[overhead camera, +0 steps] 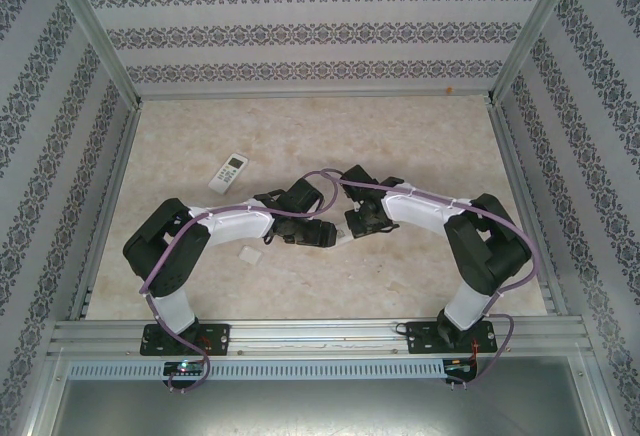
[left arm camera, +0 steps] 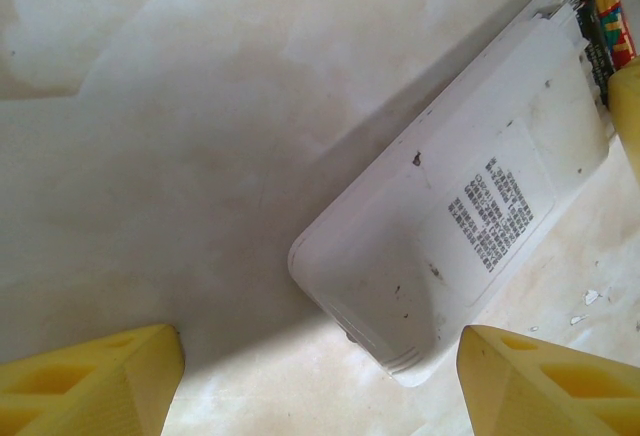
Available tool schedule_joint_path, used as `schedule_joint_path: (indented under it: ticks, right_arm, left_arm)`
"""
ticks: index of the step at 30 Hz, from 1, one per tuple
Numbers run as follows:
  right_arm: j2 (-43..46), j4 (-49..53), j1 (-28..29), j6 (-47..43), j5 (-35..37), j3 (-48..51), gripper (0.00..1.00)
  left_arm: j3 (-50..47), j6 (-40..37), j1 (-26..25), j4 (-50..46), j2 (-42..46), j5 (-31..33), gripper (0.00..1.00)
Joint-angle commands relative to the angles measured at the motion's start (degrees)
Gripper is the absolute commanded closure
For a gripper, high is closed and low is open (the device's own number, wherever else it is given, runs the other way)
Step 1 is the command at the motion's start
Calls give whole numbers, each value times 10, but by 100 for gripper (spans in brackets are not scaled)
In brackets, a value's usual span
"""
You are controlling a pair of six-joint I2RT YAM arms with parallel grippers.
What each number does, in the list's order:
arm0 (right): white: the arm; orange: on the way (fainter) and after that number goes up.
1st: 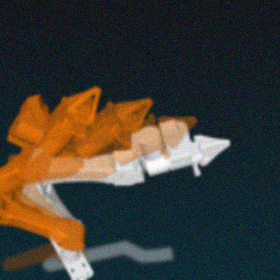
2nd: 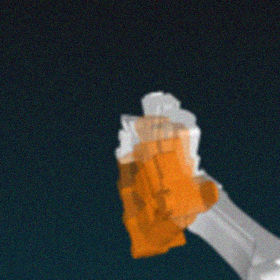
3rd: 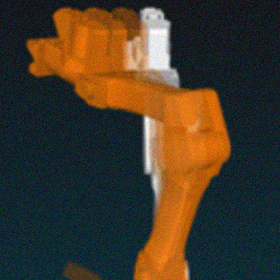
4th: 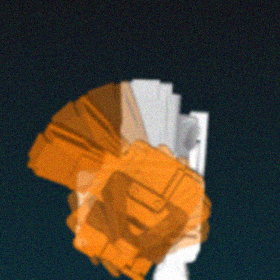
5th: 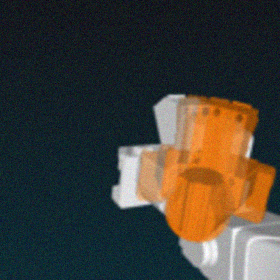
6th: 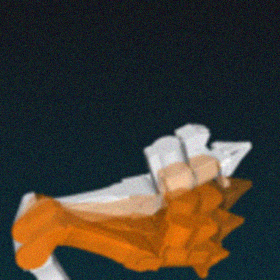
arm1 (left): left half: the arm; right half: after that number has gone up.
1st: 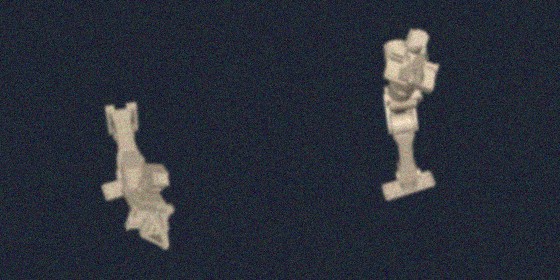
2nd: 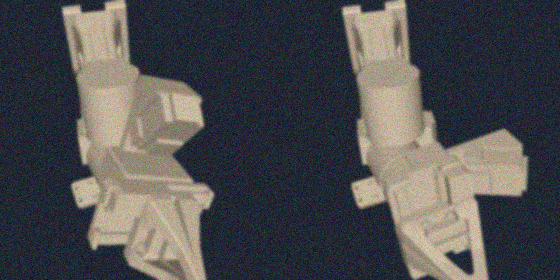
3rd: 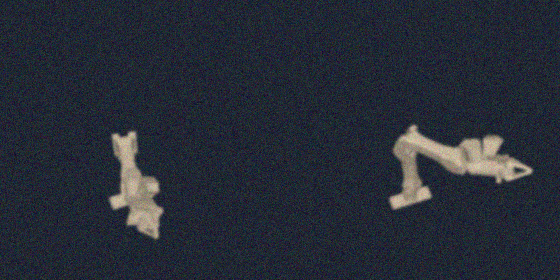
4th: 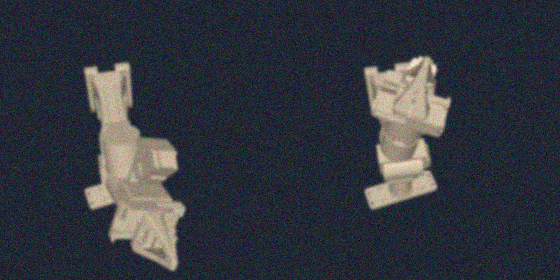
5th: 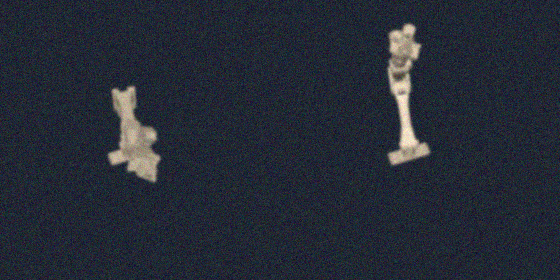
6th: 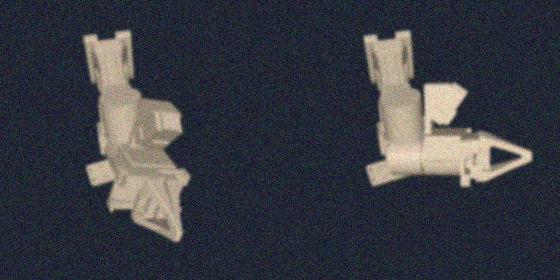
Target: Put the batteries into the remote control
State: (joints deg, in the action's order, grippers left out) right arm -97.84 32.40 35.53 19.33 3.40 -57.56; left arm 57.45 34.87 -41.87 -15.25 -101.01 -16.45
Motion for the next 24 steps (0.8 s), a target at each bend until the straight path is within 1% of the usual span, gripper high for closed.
schedule_joint_path:
  ticks: [1, 3, 6, 9, 13, 17, 19, 21, 24]
  right_arm:
    - [-46, -21, 7, 7, -4, 13, 89]
    - [-42, -14, 6, 7, -6, 4, 90]
    - [-12, 4, 5, 9, -9, -11, 89]
    - [39, 13, 4, 14, -5, -16, 86]
    - [98, 7, -5, 39, 18, 5, 77]
    - [144, 0, -9, 51, 35, 25, 74]
    - [172, -6, -8, 49, 35, 33, 72]
    - [199, -20, -2, 41, 29, 39, 60]
    - [232, -69, 41, 7, 18, 48, 42]
  left_arm:
    - [-5, -18, 19, 7, -3, 46, 25]
    - [-3, -19, 19, 7, -3, 47, 25]
    - [-2, -20, 20, 3, -1, 50, 25]
    - [-4, -19, 22, 0, 2, 55, 25]
    - [-9, -21, 32, -2, 9, 61, 24]
    - [-10, -25, 35, -9, 28, 67, 24]
    - [-13, -25, 38, -16, 50, 73, 21]
    - [-21, -25, 41, -22, 82, 87, 18]
    - [-48, -19, 58, -27, 162, 116, 16]
